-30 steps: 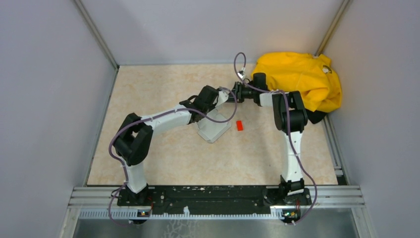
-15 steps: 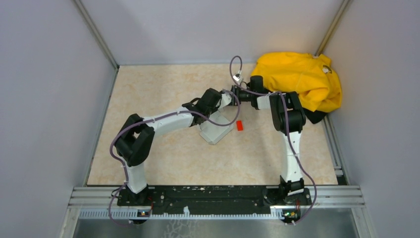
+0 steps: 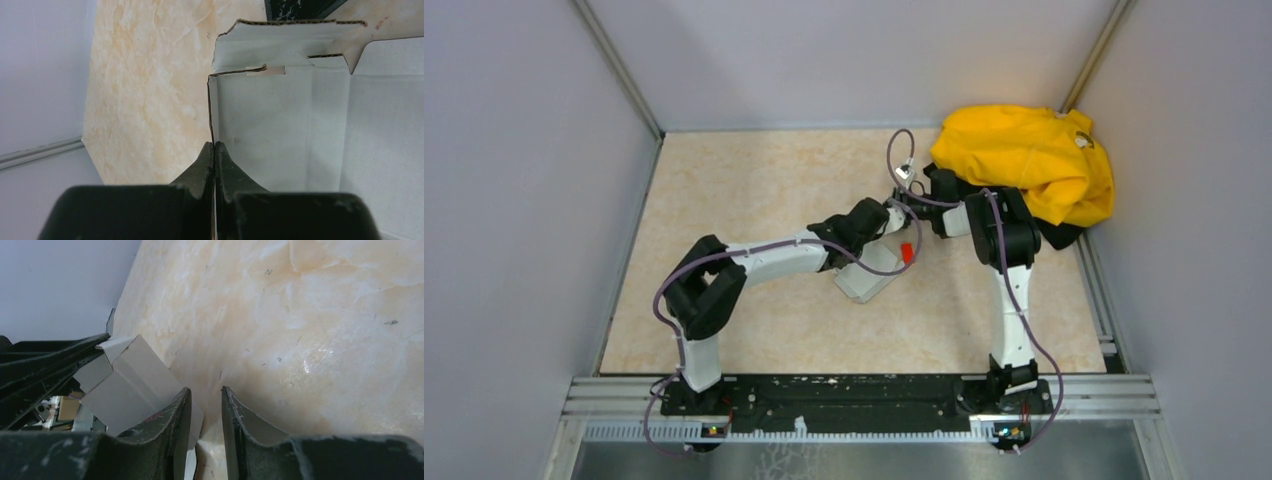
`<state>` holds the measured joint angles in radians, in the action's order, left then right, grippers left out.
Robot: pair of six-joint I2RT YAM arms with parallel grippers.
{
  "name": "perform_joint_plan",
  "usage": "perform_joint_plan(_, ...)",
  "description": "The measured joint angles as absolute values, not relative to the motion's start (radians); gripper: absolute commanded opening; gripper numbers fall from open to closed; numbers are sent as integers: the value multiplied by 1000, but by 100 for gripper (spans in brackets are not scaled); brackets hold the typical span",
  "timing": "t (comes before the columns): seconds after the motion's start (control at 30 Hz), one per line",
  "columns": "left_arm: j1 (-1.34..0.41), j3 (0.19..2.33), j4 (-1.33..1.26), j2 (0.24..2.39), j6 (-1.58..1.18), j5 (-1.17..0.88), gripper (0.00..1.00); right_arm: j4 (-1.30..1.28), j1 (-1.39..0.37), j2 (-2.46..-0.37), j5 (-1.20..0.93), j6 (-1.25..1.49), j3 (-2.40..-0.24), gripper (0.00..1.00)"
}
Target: Fold the paper box
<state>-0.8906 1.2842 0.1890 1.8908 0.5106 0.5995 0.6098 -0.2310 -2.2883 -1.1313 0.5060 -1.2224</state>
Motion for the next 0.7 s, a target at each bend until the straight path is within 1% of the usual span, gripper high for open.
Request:
perform_joint_plan(0.37, -960, 1227, 145, 1891, 517, 702, 0, 808, -221, -2288, -1144, 622, -1152, 30)
perform_joint_plan(0.7, -938, 1169, 109, 1891, 487, 702, 0, 820, -213, -2283, -1146, 628, -1126, 29)
